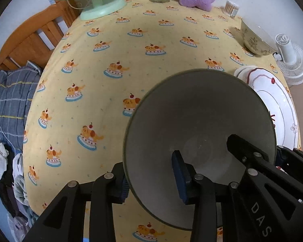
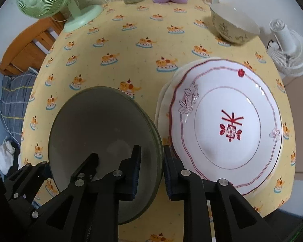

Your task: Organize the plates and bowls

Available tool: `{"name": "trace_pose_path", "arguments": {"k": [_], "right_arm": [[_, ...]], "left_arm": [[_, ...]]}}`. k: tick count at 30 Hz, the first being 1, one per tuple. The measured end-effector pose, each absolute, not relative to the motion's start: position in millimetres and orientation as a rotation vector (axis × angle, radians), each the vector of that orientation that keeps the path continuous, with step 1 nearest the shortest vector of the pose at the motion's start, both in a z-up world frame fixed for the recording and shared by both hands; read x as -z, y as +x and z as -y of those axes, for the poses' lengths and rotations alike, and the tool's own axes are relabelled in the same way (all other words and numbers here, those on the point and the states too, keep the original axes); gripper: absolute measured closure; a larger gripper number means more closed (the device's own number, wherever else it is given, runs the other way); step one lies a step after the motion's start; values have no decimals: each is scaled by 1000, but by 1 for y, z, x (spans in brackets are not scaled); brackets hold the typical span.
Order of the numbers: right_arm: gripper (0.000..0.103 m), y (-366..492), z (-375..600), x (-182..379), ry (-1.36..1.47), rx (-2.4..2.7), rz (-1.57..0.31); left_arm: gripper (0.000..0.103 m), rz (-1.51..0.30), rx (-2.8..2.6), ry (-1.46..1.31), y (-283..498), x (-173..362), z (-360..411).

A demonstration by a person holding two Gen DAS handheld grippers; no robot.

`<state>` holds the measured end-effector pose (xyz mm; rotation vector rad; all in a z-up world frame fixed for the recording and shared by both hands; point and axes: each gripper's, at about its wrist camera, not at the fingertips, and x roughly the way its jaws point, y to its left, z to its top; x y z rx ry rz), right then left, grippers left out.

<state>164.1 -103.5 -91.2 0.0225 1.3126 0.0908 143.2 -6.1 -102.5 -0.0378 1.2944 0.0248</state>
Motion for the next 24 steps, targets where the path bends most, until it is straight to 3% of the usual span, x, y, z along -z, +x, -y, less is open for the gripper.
{"name": "trace_pose_path", "arguments": {"k": [17, 23, 24], "right_arm": [[77, 181, 76, 84, 77, -69, -1269], [75, 178, 79, 83, 97, -49, -1277], [75, 177, 80, 80, 92, -36, -1268]], "left_arm": [[71, -1244, -17, 5, 162, 92, -25], [54, -1270, 39, -18, 161, 92, -22], [46, -1273, 51, -25, 162, 91, -21]]}}
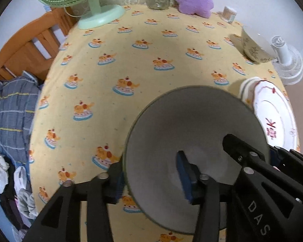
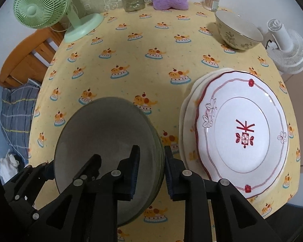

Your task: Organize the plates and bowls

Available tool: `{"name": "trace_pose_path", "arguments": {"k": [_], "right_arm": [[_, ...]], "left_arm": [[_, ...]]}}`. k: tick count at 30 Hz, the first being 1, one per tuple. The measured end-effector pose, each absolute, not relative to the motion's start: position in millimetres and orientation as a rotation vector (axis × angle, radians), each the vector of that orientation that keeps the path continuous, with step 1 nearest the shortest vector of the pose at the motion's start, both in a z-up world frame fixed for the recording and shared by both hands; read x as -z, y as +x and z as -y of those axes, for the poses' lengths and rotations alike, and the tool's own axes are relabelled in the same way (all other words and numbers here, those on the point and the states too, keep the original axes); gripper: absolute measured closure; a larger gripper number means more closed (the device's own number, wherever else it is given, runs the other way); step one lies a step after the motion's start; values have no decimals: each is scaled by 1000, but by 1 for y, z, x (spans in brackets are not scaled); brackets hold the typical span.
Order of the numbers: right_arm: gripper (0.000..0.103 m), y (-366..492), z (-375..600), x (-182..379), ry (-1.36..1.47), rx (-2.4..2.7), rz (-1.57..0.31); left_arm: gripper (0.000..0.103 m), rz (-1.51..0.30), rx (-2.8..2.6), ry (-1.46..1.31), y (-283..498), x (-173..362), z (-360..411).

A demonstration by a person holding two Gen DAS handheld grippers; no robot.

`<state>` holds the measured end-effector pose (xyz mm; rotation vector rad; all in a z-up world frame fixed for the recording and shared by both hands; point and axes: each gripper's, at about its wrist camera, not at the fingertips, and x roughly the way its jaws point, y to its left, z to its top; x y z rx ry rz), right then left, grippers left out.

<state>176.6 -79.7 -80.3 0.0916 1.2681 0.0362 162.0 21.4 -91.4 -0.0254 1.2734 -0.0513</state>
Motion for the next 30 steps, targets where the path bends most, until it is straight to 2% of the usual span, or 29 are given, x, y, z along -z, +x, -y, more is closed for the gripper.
{"name": "trace_pose_path", "arguments": {"k": [1, 5, 19, 30], "right_arm": [[71, 176, 80, 78, 80, -22, -1259], [46, 173, 84, 65, 56, 14, -1228], [45, 180, 118, 10, 40, -111, -1093], [45, 221, 196, -21, -68, -248, -1007]], "left_arm": [[43, -1271, 63, -34, 161, 90, -21], [33, -1235, 84, -34, 158, 75, -18], [31, -1092, -9, -69, 156, 20, 11], [31, -987, -152, -172, 180, -5, 89]]}}
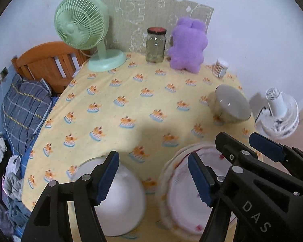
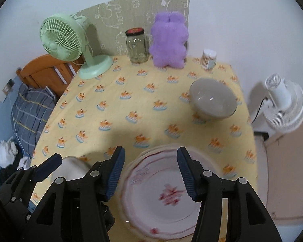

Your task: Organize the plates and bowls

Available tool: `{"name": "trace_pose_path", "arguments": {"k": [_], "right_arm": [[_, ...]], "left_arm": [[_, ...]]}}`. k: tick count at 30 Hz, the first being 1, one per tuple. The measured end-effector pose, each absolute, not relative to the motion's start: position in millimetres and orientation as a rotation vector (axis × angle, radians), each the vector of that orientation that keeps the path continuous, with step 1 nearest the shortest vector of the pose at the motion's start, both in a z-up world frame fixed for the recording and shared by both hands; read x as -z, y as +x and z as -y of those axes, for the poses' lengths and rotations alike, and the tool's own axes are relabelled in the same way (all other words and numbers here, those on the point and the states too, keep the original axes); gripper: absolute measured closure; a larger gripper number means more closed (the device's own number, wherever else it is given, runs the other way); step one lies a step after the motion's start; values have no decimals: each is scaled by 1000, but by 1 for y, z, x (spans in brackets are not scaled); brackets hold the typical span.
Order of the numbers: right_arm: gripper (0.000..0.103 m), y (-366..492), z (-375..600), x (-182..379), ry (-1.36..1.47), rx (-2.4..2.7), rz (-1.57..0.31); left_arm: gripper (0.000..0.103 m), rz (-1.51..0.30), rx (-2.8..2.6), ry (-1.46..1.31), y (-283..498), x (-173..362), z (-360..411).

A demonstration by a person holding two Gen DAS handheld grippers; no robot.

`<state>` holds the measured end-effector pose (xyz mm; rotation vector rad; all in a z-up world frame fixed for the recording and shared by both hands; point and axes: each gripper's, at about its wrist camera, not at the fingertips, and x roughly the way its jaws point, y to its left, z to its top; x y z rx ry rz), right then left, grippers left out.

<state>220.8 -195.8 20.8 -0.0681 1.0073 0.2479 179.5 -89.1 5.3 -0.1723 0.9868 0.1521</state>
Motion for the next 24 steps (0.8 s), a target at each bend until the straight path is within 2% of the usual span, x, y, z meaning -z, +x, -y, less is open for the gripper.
{"name": "trace_pose_path", "arguments": {"k": [13, 24], "right_arm": [[44, 302, 284, -19, -16, -225, -972], [44, 367, 328, 12, 14, -155, -953]], "left_arm": [[32, -937, -170, -153, 261, -7, 171], [32, -921, -127, -66, 340, 20, 215]]}}
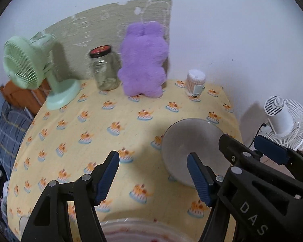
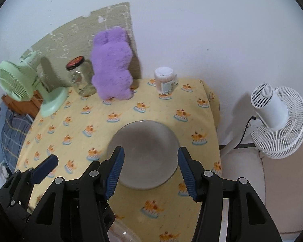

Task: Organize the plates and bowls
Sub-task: 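Move both grippers to the grey-rimmed bowl and grasp its rim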

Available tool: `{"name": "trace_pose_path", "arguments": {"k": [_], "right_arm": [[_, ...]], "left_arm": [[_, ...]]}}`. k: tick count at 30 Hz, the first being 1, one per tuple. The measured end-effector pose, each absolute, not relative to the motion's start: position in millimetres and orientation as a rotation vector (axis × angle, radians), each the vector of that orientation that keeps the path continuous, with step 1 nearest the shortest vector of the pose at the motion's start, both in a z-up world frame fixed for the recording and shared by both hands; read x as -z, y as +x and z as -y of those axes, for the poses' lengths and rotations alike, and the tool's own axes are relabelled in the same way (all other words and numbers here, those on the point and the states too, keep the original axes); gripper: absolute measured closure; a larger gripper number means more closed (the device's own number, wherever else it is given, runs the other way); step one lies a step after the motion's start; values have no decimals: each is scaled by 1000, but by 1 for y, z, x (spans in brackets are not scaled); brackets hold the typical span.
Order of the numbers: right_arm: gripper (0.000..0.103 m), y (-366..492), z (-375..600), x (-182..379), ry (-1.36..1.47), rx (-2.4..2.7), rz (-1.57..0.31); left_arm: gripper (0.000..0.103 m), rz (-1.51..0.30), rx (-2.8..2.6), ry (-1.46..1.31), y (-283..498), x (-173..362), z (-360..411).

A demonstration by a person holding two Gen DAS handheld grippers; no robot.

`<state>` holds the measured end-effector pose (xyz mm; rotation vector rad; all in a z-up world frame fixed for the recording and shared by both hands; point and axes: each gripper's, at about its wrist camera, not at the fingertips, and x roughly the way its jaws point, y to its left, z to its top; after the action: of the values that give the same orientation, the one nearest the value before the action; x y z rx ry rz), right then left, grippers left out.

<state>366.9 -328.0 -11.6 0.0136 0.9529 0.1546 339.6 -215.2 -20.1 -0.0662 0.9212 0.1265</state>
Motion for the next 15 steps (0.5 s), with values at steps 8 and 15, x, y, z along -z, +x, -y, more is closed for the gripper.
{"name": "trace_pose_path", "arguments": {"k": [8, 15], "right_arm": [[44, 397, 347, 51, 41, -89, -997], [61, 412, 352, 82, 53, -68, -1064]], "left_arm": [[45, -993, -96, -64, 380, 59, 232], [63, -1048, -95, -51, 392, 85, 236]]}}
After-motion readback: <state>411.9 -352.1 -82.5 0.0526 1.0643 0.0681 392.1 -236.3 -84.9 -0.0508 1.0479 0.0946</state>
